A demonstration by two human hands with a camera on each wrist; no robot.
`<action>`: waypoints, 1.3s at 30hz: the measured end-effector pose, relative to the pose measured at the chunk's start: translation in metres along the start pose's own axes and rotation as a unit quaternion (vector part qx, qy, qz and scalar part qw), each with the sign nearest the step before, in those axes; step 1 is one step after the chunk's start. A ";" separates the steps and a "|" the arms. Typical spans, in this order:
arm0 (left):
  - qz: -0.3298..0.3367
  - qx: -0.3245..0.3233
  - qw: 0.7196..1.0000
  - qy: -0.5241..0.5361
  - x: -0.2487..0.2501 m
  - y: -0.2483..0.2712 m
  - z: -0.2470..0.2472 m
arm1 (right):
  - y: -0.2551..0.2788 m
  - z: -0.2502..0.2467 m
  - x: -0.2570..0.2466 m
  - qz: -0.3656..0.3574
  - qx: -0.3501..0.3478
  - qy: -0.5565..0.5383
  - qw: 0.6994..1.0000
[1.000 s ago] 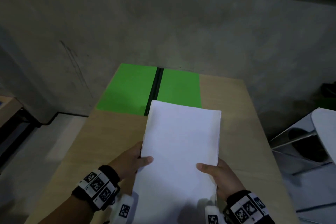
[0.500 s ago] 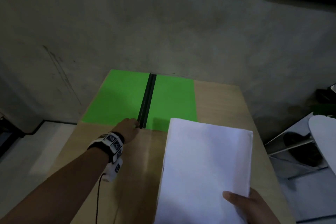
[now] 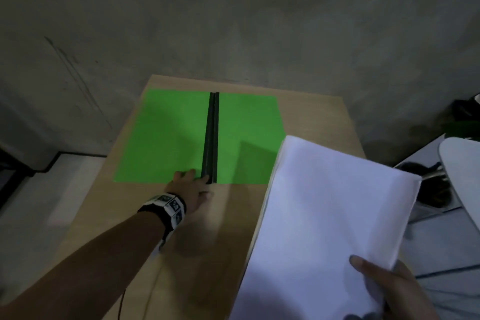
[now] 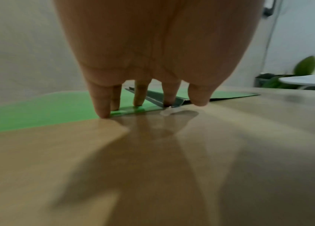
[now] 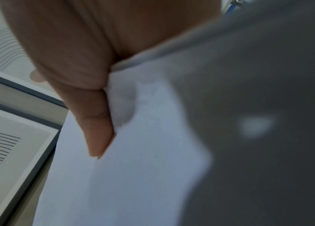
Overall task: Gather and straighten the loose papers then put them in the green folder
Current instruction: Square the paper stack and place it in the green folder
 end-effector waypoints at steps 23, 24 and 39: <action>0.018 0.041 0.980 0.192 0.048 0.177 0.094 | -0.033 0.032 -0.009 -0.029 -0.029 0.005 0.999; -0.025 0.075 0.977 0.200 0.030 0.174 0.092 | -0.041 0.036 -0.010 -0.026 -0.033 0.018 0.999; -0.291 0.005 0.880 0.376 -0.083 0.169 0.115 | -0.119 0.036 0.034 -0.003 0.046 0.220 0.974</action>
Point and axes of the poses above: each hand's wrist, its own y-axis away from the middle knuckle, its own z-axis out of the palm, x = y × z, the point moved 4 cm from there along -y, towards the middle knuckle
